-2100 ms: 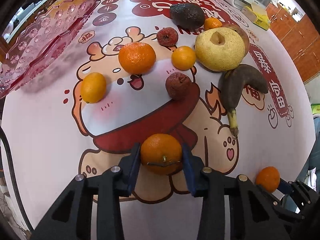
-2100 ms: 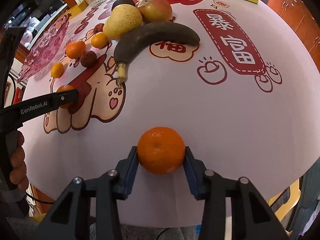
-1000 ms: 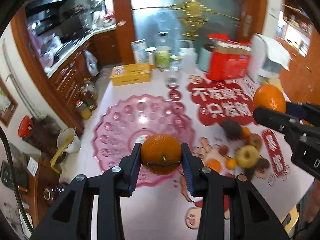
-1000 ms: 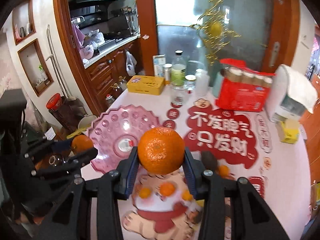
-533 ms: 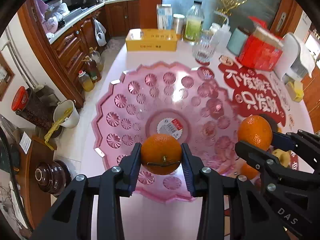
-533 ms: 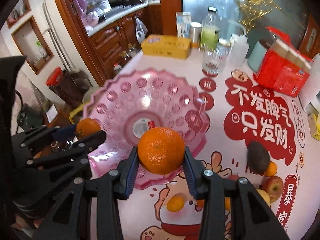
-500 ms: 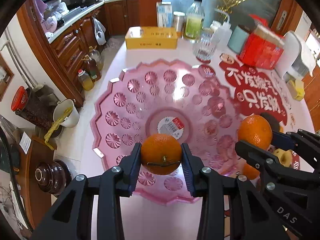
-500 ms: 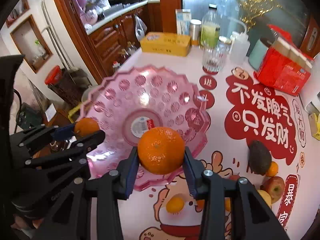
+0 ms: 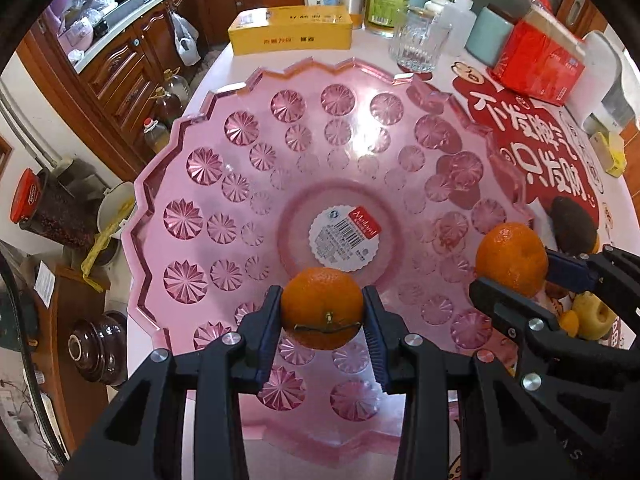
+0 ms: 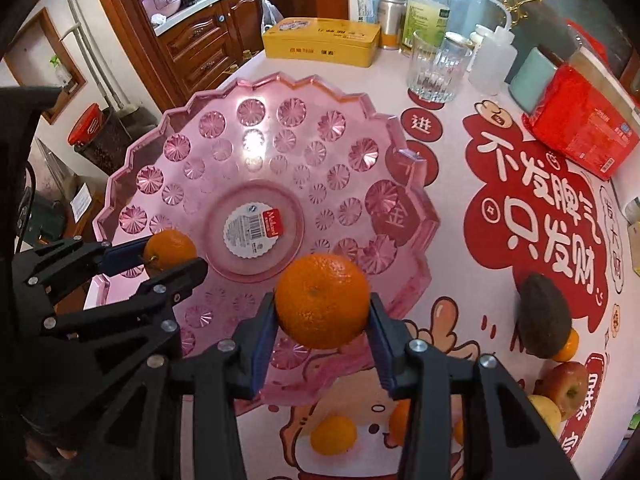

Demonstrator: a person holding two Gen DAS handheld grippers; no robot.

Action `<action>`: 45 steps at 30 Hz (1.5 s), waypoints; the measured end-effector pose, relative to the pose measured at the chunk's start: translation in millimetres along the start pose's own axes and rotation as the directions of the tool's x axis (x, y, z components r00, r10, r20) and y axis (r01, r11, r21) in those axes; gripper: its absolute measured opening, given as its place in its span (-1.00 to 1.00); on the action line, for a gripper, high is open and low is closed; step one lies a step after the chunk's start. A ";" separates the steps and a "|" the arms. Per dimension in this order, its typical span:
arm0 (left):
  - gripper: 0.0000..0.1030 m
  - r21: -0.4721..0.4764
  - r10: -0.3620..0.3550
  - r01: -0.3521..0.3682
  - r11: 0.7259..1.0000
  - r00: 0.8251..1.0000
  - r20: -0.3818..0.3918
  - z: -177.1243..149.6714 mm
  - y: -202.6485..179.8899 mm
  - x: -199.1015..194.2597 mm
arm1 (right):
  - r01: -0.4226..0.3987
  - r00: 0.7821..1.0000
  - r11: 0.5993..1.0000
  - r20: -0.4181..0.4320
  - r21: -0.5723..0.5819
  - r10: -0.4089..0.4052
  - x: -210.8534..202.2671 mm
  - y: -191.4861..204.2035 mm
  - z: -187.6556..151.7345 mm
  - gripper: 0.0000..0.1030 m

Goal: Organize fruits
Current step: 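Carry both oranges over the pink glass bowl and open the left tool, then open the right tool to drop its orange into the bowl, then grasp the yellow pear with the left tool while the right tool grasps a red apple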

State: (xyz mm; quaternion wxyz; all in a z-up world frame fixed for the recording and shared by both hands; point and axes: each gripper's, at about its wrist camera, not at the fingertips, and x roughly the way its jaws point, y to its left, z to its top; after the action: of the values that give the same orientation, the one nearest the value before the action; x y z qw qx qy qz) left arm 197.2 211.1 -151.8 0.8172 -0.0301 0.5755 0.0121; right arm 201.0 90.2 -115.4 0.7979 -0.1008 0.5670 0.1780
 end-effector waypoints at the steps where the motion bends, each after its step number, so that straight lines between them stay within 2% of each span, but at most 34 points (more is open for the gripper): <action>1: -0.25 -0.004 0.002 -0.002 1.000 1.000 -0.003 -0.6 0.9 1.5 | 0.003 1.000 1.000 0.002 -0.007 -0.003 1.0 1.4 -0.7 -0.14; 3: -0.19 -0.016 0.012 -0.012 1.000 1.000 -0.005 -1.9 2.7 3.5 | 0.002 1.000 1.000 -0.002 -0.018 -0.002 3.4 3.9 -2.1 -0.13; 6: 0.11 -0.023 0.054 -0.054 0.998 0.998 0.014 -3.9 7.2 1.1 | -0.009 1.000 1.000 0.002 -0.016 0.010 4.8 3.6 -3.6 -0.13; 8: 0.43 -0.041 0.071 -0.070 0.997 0.997 0.022 -4.8 12.8 -1.7 | -0.019 1.000 1.000 0.007 -0.009 0.019 3.9 2.3 -4.8 -0.12; 11: 0.60 -0.073 0.060 -0.057 0.996 0.998 0.034 -5.5 20.3 -5.9 | -0.050 0.999 0.999 0.005 0.010 0.050 3.5 -1.8 -5.2 -0.11; 18: 0.62 -0.103 0.028 -0.022 0.994 0.998 0.052 -10.1 28.2 -18.6 | -0.079 0.996 0.996 0.035 0.048 0.078 -9.6 -4.0 -7.2 0.12; 26: 0.62 -0.152 -0.014 0.026 0.988 0.997 0.080 -17.9 35.2 -37.2 | -0.093 0.994 0.994 0.066 0.063 0.089 -27.0 -2.7 -9.5 0.12; 33: 0.62 -0.196 -0.023 0.052 0.979 0.988 0.151 -27.9 44.1 -58.4 | -0.088 0.991 0.995 0.100 0.044 0.084 -40.4 5.3 -12.5 0.12; 45: 0.62 -0.165 -0.016 0.052 0.985 0.977 0.214 -45.9 39.7 -110.6 | -0.144 0.975 0.987 0.181 0.064 0.131 -71.9 6.5 -27.5 0.12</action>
State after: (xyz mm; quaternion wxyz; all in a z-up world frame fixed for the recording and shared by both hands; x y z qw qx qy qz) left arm 114.6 249.5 -64.6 0.8683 -0.1079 0.4816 0.0502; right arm 153.4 74.0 -56.7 0.8340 -0.0143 0.5062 0.2191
